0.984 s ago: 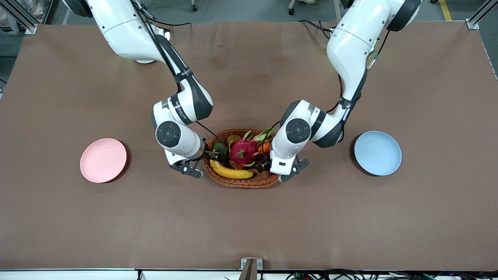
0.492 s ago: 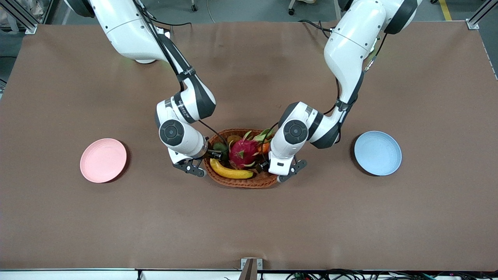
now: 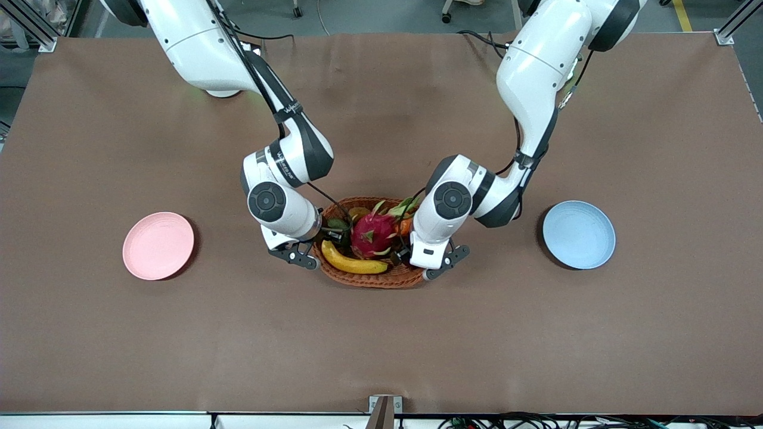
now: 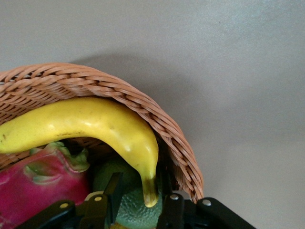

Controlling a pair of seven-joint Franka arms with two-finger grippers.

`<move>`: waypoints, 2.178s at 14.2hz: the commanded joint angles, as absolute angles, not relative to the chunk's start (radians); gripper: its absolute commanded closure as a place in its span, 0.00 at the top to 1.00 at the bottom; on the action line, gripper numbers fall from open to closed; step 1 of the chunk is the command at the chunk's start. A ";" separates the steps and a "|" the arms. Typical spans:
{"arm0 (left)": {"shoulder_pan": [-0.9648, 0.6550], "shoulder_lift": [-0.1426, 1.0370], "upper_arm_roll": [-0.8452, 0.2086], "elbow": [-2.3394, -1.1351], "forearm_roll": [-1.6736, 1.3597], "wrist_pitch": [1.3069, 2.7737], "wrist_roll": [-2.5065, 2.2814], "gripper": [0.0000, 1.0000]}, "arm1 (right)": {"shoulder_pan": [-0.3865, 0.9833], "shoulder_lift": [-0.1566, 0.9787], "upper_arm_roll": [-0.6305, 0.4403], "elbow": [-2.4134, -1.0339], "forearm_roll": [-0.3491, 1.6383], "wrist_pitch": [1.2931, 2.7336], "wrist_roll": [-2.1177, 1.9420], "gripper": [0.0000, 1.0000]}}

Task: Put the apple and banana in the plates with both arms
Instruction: 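Grasp the red apple with the left gripper while the right gripper grasps the banana, then carry the apple to the blue plate while the right gripper carries the banana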

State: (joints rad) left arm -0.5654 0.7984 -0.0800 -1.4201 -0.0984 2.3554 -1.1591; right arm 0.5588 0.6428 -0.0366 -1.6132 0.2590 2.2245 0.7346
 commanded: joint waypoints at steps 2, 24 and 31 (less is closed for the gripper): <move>-0.555 0.671 -0.068 -1.431 -0.080 2.216 -1.166 0.54 | 0.565 0.661 -0.046 -1.601 0.284 2.226 0.735 0.20; 0.026 0.374 -0.066 -2.028 0.023 2.361 -0.345 0.55 | 0.125 0.462 -0.057 -1.492 0.246 1.649 0.327 0.00; 0.061 0.397 -0.069 -2.091 0.084 2.413 -0.345 0.56 | -0.198 0.459 -0.057 -1.624 0.216 1.733 -0.047 0.00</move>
